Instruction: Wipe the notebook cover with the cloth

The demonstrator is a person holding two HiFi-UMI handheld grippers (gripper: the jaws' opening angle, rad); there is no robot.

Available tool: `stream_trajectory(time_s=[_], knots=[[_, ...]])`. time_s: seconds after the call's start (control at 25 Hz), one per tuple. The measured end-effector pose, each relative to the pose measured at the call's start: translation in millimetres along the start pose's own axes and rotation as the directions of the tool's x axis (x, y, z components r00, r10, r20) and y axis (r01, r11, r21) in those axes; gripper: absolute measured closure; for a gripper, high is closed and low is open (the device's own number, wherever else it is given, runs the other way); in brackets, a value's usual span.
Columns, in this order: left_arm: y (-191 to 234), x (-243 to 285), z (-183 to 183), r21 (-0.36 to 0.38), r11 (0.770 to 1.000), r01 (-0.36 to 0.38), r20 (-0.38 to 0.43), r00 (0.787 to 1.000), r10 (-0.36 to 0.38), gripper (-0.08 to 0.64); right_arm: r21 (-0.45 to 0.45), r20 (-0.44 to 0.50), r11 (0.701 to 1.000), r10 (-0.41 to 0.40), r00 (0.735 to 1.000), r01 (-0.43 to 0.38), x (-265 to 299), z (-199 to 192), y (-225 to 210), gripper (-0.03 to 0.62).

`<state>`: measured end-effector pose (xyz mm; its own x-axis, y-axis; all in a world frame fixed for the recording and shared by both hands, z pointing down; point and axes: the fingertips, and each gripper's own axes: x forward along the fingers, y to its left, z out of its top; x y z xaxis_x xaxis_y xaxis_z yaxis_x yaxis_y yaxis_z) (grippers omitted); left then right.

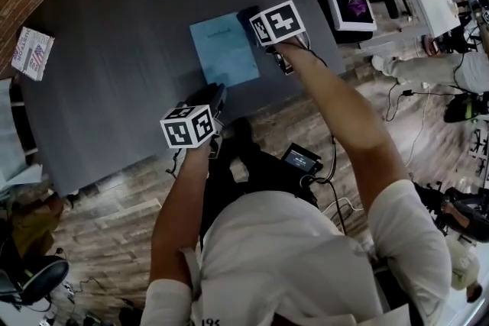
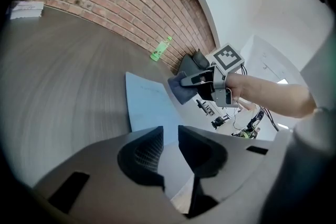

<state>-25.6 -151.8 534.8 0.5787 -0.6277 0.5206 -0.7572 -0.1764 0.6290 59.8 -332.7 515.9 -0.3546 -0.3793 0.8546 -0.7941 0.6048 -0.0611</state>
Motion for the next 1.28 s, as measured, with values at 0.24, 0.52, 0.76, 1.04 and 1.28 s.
stream_trajectory(time_s=[0.24, 0.52, 0.76, 1.04, 1.28], knots=[[-4, -20, 9, 0.018, 1.0, 0.01, 0.021, 1.0, -0.011, 0.479, 0.012, 0.018, 0.999, 0.053, 0.998, -0.053, 1, 4, 27, 0.492], [-1, -43, 14, 0.024, 1.0, 0.009, 0.043, 0.999, -0.01, 0.489, 0.03, 0.024, 0.991, 0.133, 0.991, -0.134, 13, 2, 67, 0.492], [1, -54, 14, 0.01, 1.0, 0.008, 0.057, 0.998, -0.009, 0.491, 0.067, 0.033, 0.976, 0.205, 0.978, -0.207, 23, -1, 99, 0.492], [4, -60, 17, 0.011, 1.0, -0.004, 0.062, 0.998, 0.003, 0.491, 0.145, 0.052, 0.945, 0.288, 0.956, -0.292, 35, 2, 127, 0.492], [6, -65, 17, 0.01, 1.0, -0.01, 0.058, 0.998, 0.01, 0.491, 0.302, 0.06, 0.897, 0.321, 0.945, -0.323, 53, -17, 125, 0.492]])
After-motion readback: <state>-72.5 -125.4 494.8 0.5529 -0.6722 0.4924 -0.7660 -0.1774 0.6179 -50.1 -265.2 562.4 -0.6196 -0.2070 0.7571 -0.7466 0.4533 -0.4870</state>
